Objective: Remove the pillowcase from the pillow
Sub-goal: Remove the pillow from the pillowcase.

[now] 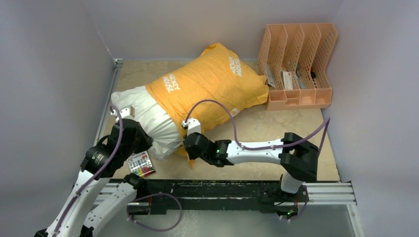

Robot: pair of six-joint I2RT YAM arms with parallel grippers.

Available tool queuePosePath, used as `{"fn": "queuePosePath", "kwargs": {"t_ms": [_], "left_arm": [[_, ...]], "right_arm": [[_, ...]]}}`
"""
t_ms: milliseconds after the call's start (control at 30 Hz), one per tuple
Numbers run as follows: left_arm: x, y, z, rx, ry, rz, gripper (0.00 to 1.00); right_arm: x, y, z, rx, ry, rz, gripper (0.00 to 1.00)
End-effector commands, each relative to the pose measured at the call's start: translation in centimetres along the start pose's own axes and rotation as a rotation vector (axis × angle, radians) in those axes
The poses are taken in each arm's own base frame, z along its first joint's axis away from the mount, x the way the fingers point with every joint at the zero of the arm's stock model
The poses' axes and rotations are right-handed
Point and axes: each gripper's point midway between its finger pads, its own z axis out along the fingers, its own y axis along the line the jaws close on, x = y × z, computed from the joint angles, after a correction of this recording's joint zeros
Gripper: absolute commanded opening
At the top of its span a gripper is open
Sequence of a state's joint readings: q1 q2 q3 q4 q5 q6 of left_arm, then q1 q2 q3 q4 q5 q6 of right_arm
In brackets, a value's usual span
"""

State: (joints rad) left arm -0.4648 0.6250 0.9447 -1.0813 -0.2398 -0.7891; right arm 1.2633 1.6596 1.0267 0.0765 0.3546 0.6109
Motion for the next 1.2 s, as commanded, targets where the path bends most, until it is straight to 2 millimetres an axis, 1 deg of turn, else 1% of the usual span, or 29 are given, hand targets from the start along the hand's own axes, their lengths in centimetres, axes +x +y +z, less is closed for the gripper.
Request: {"fn": "queuePosePath", "kwargs": {"t_ms": [0,67,100,167,233,300,333,367,400,433,467,500,533,600,667,700,767,800,900,933,967,1000,1067,1133,1167], "left_arm": [[-2.9,-0.6,-2.2,0.033,-0.116,-0.032,0.0],[-3.2,0.1,-2.9,0.009,-0.138,-0.039,0.0],[-3.4,0.4,-3.1,-0.002,-0.146,-0.041,0.0],[-3.7,1.1,-3.7,-0.025,-0.166,-0.044,0.0],[-4.0,1.8,-4.1,-0.062,-0.18,-0.046,0.0],[-4.0,2.7,-4.5,-0.103,-0.183,-0.043,0.0],[-3.8,3.0,-4.6,-0.115,-0.18,-0.038,0.0],[-3.6,3.1,-4.6,-0.114,-0.175,-0.033,0.0],[-3.3,3.0,-4.5,-0.098,-0.163,-0.019,0.0],[-2.9,2.5,-4.3,-0.066,-0.15,-0.009,0.0],[-2.5,1.9,-3.9,-0.037,-0.129,0.001,0.0],[-2.0,1.4,-3.5,-0.009,-0.107,0.01,0.0],[-1.5,0.9,-3.1,0.017,-0.083,0.017,0.0],[-0.5,-0.1,-2.3,0.068,-0.038,0.032,0.0],[0.7,-0.4,-1.7,0.093,0.005,0.043,0.0],[1.1,-0.4,-1.6,0.104,0.018,0.045,0.0],[1.1,-0.1,-1.6,0.093,0.009,0.036,0.01],[0.8,0.0,-1.7,0.092,-0.007,0.029,0.11],[-0.2,-0.3,-2.5,0.105,-0.047,0.016,0.43],[-0.7,-0.5,-2.8,0.104,-0.057,0.013,0.55],[-1.3,-0.6,-3.3,0.098,-0.071,0.013,0.61],[-2.0,-0.6,-3.6,0.086,-0.085,0.017,0.64],[-3.4,-0.9,-4.0,0.065,-0.113,0.028,0.68],[-4.6,-1.6,-3.8,0.049,-0.12,0.045,0.71],[-4.8,-2.0,-3.2,0.037,-0.103,0.058,0.73]], "right_arm": [[-5.0,-7.0,-0.8,0.361,-0.146,0.009,0.0],[-6.1,-10.2,-1.5,0.419,-0.157,0.0,0.0],[-6.3,-11.9,-2.1,0.45,-0.156,0.01,0.0],[-6.8,-15.3,-3.7,0.523,-0.184,0.021,0.0],[-7.0,-17.8,-5.5,0.583,-0.212,0.008,0.0],[-6.2,-19.7,-6.5,0.608,-0.191,0.017,0.0],[-5.7,-19.4,-6.3,0.541,-0.156,0.015,0.0],[-5.5,-18.1,-6.2,0.448,-0.128,0.007,0.0],[-5.9,-16.8,-6.3,0.363,-0.13,-0.007,0.0],[-5.7,-13.5,-6.2,0.172,-0.104,-0.031,0.04],[-6.2,-11.4,-6.6,0.048,-0.118,-0.059,0.11],[-6.7,-9.6,-7.3,-0.049,-0.129,-0.062,0.22],[-7.3,-8.4,-8.2,-0.108,-0.14,-0.059,0.35],[-9.6,-7.4,-10.4,-0.151,-0.201,-0.057,0.56],[-12.4,-7.3,-12.6,-0.136,-0.295,-0.049,0.65],[-13.7,-7.2,-13.6,-0.131,-0.338,-0.04,0.67],[-15.3,-6.3,-14.7,-0.158,-0.359,-0.054,0.67],[-16.3,-6.1,-14.8,-0.15,-0.366,-0.071,0.67],[-19.1,-5.1,-13.7,-0.115,-0.315,-0.109,0.71],[-19.4,-5.0,-12.2,-0.09,-0.269,-0.123,0.72],[-20.3,-5.1,-11.4,-0.058,-0.259,-0.134,0.73],[-20.9,-5.2,-10.4,-0.024,-0.248,-0.159,0.74],[-21.3,-5.0,-8.5,-0.008,-0.21,-0.182,0.76],[-20.9,-4.9,-6.4,0.004,-0.155,-0.212,0.77],[-20.3,-5.0,-5.2,0.019,-0.117,-0.227,0.77]]}}
